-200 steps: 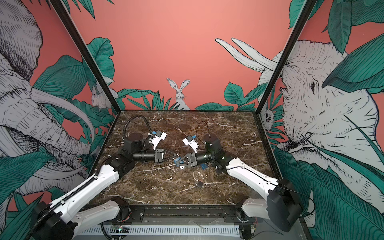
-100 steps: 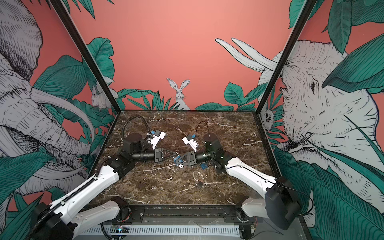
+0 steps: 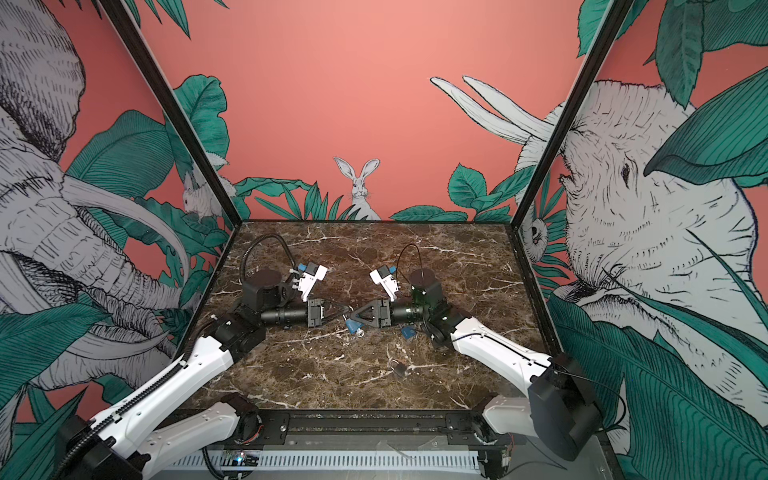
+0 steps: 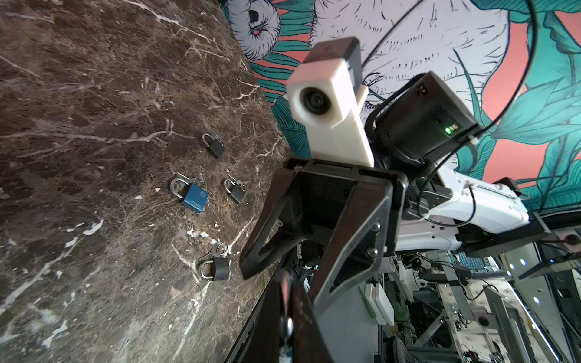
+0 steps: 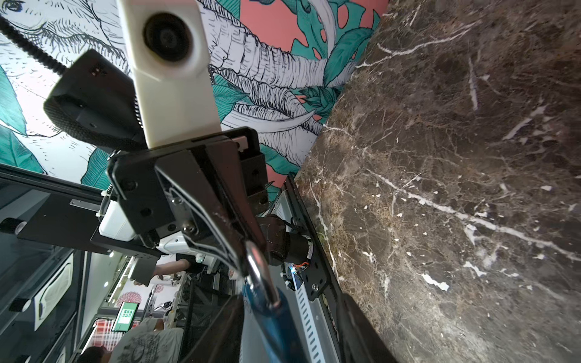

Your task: Lock with the key

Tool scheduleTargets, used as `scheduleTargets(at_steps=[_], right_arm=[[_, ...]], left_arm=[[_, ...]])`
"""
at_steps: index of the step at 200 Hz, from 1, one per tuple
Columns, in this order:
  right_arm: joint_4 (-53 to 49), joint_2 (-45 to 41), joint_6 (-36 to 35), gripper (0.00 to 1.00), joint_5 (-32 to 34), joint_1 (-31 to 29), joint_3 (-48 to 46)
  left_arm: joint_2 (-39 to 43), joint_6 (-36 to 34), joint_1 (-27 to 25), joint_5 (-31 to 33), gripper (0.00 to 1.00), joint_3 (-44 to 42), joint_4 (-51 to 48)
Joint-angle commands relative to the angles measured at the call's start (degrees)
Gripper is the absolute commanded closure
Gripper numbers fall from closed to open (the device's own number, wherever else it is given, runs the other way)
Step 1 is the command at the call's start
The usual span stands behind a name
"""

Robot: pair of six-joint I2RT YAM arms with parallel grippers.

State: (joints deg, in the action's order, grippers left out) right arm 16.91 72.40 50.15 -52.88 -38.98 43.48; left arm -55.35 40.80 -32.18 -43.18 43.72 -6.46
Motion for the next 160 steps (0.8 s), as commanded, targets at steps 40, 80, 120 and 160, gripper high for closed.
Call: scheduleTargets(at_steps=[40, 80, 120, 160], right_arm=[[8.26, -2.44, 2.93, 0.54, -0.33, -0.17, -2.42], [8.66, -1.18, 2.32, 0.54, 0.32, -0.22, -2.91], [6.11, -0.29, 0.19, 0.54, 1.12, -0.22, -2.48], [5.53, -0.4, -0.04, 0.54, 0.85, -0.3, -2.14]], left_arm=[[1.61, 2.85, 1.42, 5.33, 1.0, 1.57, -1.26], [1.69, 4.99, 1.62, 5.21, 1.0, 1.84, 0.73], [1.99, 6.21, 1.72, 5.47, 1.0, 2.06, 1.69], [2.1, 6.66, 2.04, 6.59, 1.0, 2.33, 1.36]])
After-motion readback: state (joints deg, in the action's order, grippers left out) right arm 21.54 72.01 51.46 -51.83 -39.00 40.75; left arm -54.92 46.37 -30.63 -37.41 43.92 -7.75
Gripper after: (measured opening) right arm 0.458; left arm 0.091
